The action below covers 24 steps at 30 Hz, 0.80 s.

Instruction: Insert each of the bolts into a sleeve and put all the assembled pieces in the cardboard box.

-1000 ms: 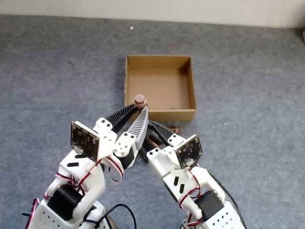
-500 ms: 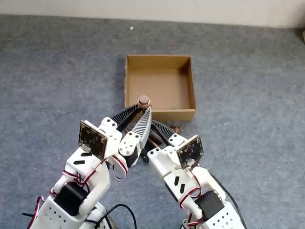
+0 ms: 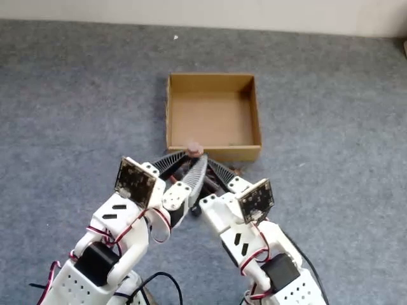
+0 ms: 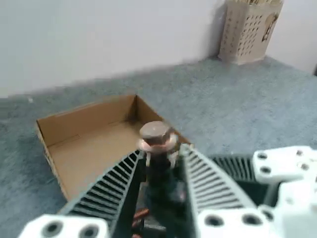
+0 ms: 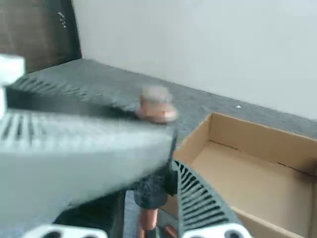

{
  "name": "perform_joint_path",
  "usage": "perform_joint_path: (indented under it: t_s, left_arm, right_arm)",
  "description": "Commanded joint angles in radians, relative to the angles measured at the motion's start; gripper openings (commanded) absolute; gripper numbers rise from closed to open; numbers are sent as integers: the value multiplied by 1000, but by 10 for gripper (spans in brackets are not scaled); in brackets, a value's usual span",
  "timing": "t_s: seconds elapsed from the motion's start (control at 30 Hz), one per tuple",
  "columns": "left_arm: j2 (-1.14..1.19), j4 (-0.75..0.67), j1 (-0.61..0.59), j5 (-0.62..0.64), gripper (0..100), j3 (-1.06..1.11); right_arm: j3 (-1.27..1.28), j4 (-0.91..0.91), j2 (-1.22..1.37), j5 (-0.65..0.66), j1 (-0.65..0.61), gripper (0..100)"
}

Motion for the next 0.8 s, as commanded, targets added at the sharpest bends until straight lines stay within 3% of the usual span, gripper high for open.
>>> perform_joint_path:
  t_s: [0.0,0.2,0.33,0.5,0.77]
  left_arm:
    - [-10,34,16,-17,224,-18]
    - [-10,55,12,-58,228,-38]
    - [-10,169,7,-132,228,-113]
    - [-10,307,4,-133,225,-197]
    - [-12,358,-263,-133,217,-185]
  right_arm:
    - [54,-51,-21,3,36,5]
    - [58,-51,-21,3,38,5]
    - [59,-47,-21,3,73,5]
    - [61,-7,-19,8,133,5]
    - [50,176,-19,11,136,5]
